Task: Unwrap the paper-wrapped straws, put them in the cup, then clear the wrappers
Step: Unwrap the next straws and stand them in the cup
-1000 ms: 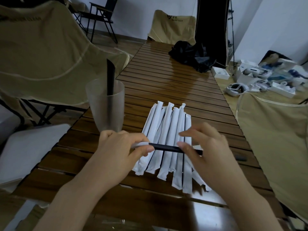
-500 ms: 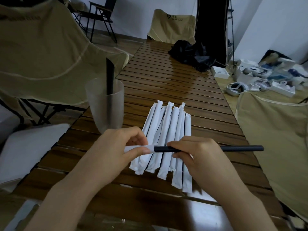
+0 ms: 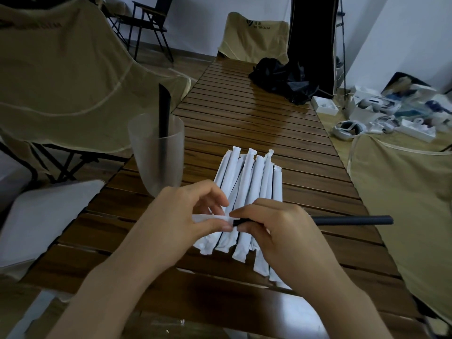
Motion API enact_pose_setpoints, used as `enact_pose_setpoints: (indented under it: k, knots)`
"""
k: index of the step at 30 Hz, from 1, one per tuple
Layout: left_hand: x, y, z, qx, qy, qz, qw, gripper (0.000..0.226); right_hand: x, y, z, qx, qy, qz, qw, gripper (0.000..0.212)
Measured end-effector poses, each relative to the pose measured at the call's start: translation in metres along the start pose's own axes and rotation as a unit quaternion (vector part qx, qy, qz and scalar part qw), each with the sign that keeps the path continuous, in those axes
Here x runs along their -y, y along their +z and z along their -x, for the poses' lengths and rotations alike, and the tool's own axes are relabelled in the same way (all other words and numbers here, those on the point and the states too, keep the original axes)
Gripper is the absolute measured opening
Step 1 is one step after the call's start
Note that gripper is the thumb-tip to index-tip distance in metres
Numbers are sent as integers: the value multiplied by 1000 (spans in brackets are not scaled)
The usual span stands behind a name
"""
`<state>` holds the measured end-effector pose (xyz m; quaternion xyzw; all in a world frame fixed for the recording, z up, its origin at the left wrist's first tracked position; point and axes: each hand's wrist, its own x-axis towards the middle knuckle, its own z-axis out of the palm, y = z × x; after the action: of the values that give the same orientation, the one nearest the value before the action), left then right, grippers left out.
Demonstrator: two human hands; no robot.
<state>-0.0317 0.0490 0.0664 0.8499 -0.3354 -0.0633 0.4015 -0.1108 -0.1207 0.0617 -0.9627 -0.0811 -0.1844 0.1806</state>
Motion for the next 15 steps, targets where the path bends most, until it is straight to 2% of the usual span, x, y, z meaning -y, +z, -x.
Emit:
enact_pose_setpoints:
  k: [4,12,15]
  knots:
    - [5,-3,0,0,8,12,1000,4,-6,-1,1,-40,26,-16,999,17]
    - [3,-2,1,13,2,38,999,4,-4,1,-1,-70,9,-31,997,17]
    - [1,1,2,34,-24,45,998,16,0,0,0,-81,6,-19,996,21]
